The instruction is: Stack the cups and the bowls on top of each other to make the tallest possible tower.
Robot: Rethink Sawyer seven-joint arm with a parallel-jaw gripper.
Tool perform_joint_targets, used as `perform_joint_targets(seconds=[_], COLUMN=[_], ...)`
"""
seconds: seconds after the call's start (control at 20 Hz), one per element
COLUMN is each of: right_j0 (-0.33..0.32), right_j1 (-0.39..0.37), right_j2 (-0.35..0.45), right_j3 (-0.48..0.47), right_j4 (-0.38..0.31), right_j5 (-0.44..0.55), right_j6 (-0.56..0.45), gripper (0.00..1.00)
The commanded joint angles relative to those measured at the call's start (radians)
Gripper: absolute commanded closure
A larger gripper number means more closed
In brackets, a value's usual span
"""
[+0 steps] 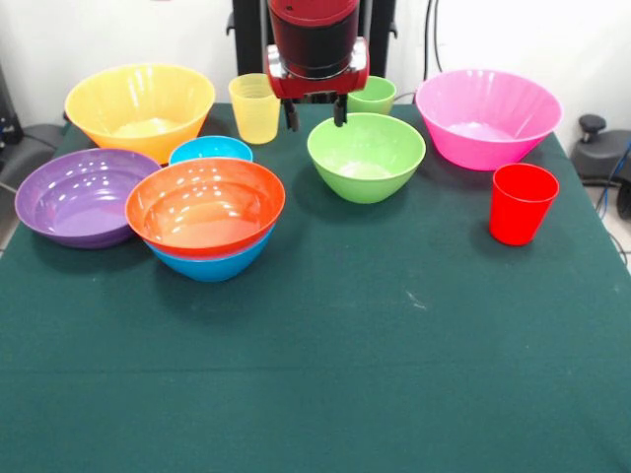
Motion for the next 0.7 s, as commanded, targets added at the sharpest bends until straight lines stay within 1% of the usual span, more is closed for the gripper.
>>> perform_joint_targets(seconds=[0.05, 0.2, 0.7], right_j0=[0.004, 0.006, -0.010], right_j1=[0.037, 0.047, 0.109], right_j2=[-0.038, -0.042, -0.047], right_j3=[0.034, 0.023, 0.003], right_j4=[-0.061, -0.065, -0.097], right_j5=[-0.065, -0.064, -0.127], right_j6=[-0.070, -0.068, -0.077], gripper=[0.00, 0.00, 0.00])
